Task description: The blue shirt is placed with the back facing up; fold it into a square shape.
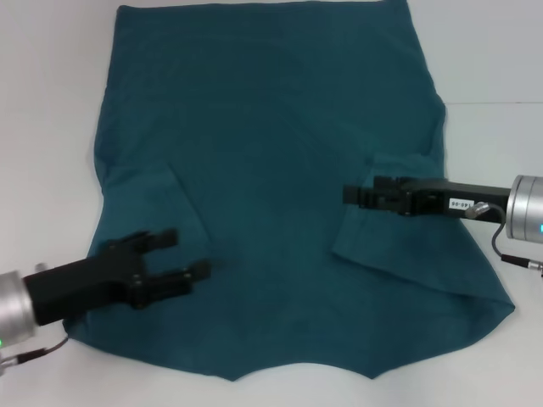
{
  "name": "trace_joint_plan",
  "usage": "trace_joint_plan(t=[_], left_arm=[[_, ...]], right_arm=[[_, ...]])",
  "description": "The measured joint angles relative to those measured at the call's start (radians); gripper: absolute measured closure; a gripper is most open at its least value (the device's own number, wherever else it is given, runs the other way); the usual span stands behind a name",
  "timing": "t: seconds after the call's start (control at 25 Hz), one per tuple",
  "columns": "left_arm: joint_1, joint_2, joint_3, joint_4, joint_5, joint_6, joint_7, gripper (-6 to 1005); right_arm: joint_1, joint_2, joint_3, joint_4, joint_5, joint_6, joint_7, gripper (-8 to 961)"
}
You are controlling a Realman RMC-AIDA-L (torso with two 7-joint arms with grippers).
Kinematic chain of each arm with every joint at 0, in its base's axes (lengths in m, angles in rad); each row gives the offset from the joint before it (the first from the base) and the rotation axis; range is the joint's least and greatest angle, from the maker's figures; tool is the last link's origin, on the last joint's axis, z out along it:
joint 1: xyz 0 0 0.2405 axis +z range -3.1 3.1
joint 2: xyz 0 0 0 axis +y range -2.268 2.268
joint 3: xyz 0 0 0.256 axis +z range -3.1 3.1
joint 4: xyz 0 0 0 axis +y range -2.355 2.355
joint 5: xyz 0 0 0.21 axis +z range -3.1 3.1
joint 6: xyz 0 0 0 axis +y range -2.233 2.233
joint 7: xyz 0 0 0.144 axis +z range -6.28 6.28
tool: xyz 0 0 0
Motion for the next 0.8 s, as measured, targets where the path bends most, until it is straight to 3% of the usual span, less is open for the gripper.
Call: trace_joint_plan(t=[0.32,0.6,0.8], left_arm=[[0.096,0.0,-0.058,0.087,0.021,-0.008,-0.115,99],[0.127,0.0,-0.177,0.109,0.093,-0.012,-0.186,99],[0.146,0.0,-0.214,0.12,0.134,-0.012,-0.207,99]], right_arm=[[0.015,0.002,-0.002,0.012,0.005,0.004,-0.001,23],[0.022,0.002,-0.005,0.013,0.005,0.004,0.003,24],[0.025,0.002,-0.006,0.015,0.005,0.002,0.003,24]])
